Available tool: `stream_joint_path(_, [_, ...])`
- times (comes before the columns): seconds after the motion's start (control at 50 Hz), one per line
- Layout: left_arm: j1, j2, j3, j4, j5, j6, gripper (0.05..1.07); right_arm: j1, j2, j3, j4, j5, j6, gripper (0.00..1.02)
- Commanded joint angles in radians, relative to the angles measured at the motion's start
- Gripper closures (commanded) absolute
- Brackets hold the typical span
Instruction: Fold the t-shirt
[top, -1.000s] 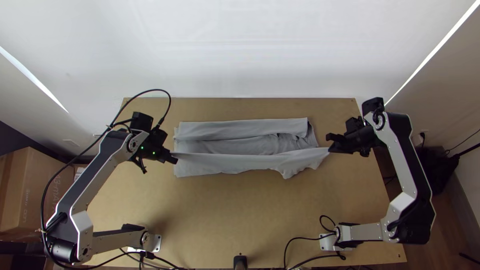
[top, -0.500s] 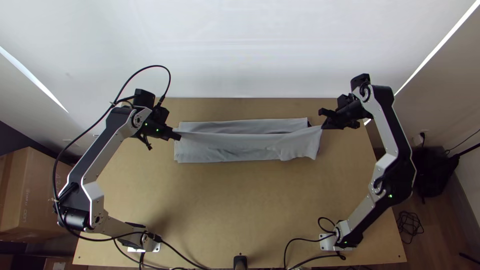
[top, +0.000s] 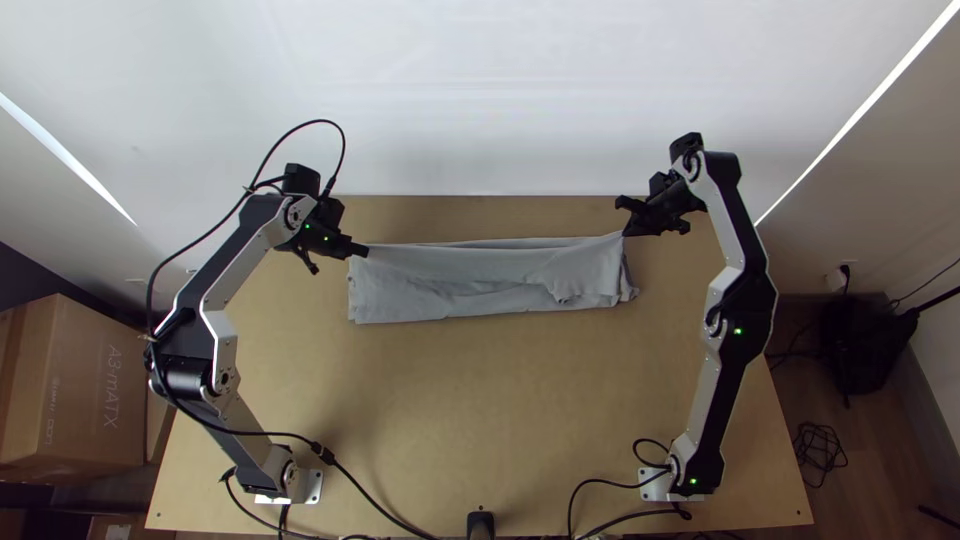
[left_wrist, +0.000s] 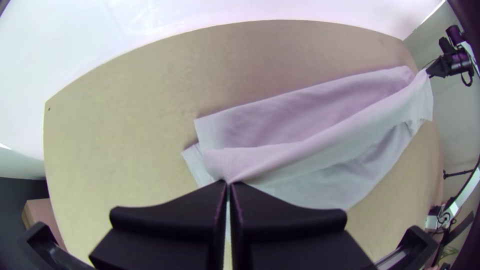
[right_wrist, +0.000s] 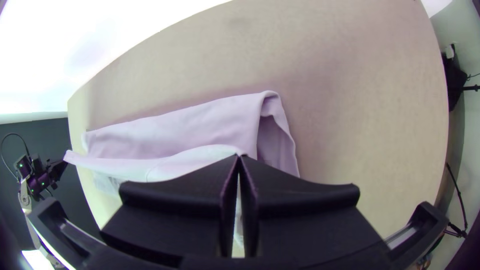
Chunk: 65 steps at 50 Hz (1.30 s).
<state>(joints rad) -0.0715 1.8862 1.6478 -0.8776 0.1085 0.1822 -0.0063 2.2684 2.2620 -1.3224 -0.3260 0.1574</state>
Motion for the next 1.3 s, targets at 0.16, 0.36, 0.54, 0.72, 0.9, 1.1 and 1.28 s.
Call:
stream_joint_path(0.16, [0.055, 0.036, -0.008, 0.137, 0.094, -0.076, 0.58, 0.005, 0.065, 0.050, -0.015, 0.004, 0.021, 0.25])
stream_joint_path(0.36, [0.059, -0.052, -0.080, 0.212, 0.094, -0.087, 0.15, -0.029, -0.058, 0.021, 0.081, 0.004, 0.028, 0.25])
stream_joint_path(0.54, [0.093, -0.141, -0.181, 0.266, 0.149, -0.144, 0.11, -0.049, -0.168, -0.013, 0.104, 0.002, 0.064, 0.25])
stream_joint_path(0.72, [0.173, -0.167, -0.272, 0.275, 0.327, -0.199, 0.11, -0.066, -0.270, -0.051, 0.088, -0.013, 0.114, 0.22])
stream_joint_path(0.9, [0.245, -0.167, -0.368, 0.310, 0.438, -0.210, 0.11, -0.107, -0.345, -0.036, 0.083, -0.163, 0.226, 0.20])
stream_joint_path(1.1, [0.297, -0.134, -0.441, 0.387, 0.536, -0.219, 0.11, -0.126, -0.405, -0.021, 0.095, -0.268, 0.318, 0.03])
stream_joint_path(1.28, [0.292, -0.090, -0.456, 0.419, 0.537, -0.240, 0.11, -0.123, -0.435, -0.013, 0.095, -0.286, 0.349, 0.03])
